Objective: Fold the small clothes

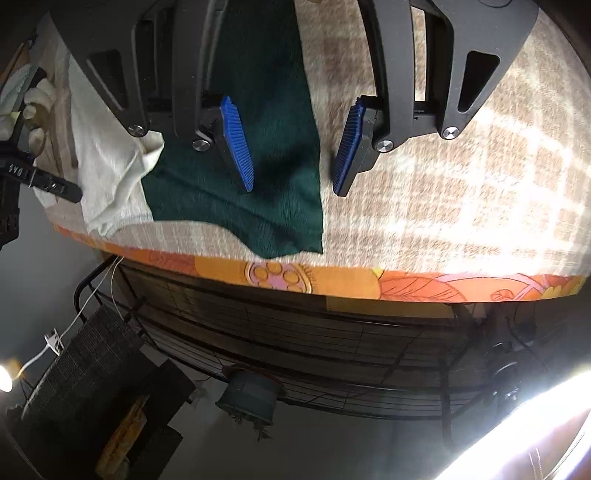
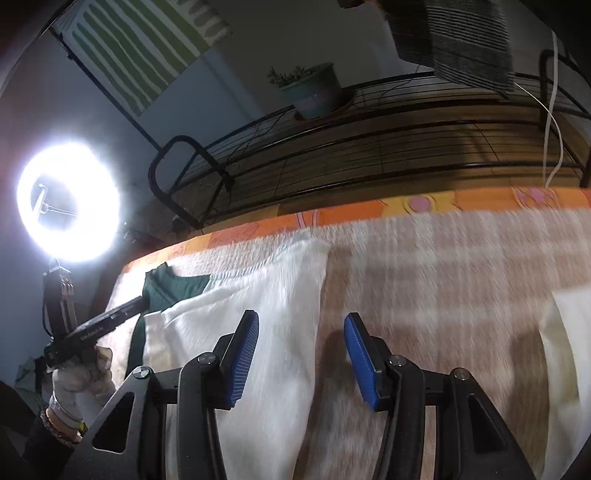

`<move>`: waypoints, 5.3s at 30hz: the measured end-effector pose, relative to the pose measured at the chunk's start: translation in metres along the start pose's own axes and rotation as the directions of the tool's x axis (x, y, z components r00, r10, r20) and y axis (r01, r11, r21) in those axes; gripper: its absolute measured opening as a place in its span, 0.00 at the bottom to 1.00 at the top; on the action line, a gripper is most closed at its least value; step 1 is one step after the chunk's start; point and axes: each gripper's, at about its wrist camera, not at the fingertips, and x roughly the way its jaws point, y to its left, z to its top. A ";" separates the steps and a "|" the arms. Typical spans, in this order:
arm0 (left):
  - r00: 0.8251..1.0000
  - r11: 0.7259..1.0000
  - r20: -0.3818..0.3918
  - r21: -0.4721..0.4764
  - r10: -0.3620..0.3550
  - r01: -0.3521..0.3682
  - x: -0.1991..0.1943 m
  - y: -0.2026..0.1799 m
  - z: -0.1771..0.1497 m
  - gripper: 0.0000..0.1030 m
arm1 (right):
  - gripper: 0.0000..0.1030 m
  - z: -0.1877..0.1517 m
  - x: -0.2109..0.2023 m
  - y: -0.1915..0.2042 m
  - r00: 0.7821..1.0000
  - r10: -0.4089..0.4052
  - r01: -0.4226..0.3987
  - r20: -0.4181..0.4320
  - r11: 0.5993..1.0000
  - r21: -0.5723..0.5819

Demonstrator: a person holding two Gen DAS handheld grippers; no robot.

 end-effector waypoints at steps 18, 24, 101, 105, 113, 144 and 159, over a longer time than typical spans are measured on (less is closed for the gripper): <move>0.996 0.996 0.086 0.085 -0.031 0.023 -0.035 -0.034 0.003 0.00 | 0.00 0.019 -0.014 0.043 0.998 0.015 -0.007 0.065 0.992 -0.127; 0.991 0.993 0.121 0.114 -0.048 0.034 -0.076 -0.043 -0.012 0.00 | 0.00 0.013 -0.048 0.057 0.995 0.027 -0.012 0.093 0.988 -0.156; 0.989 0.976 -0.132 0.214 0.059 -0.030 -0.247 -0.039 -0.317 0.06 | 0.18 -0.298 -0.186 0.088 0.990 -0.024 0.008 -0.142 0.994 -0.111; 0.999 0.982 -0.041 0.191 0.019 -0.011 -0.269 -0.047 -0.302 0.10 | 0.31 -0.286 -0.208 0.103 0.997 -0.061 0.052 -0.040 0.979 -0.198; 0.999 0.976 0.018 0.217 -0.034 0.029 -0.226 -0.099 -0.249 0.10 | 0.20 -0.228 -0.173 0.150 0.995 0.097 -0.086 0.033 0.967 -0.241; 0.991 0.975 -0.118 0.205 -0.055 0.079 -0.174 -0.096 -0.286 0.10 | 0.17 -0.169 -0.017 0.190 0.994 0.027 -0.055 -0.108 0.962 -0.268; 0.996 0.993 -0.004 -0.077 -0.091 0.090 -0.233 0.002 -0.259 0.50 | 0.37 -0.181 -0.114 0.119 0.997 0.071 -0.074 -0.036 0.995 -0.074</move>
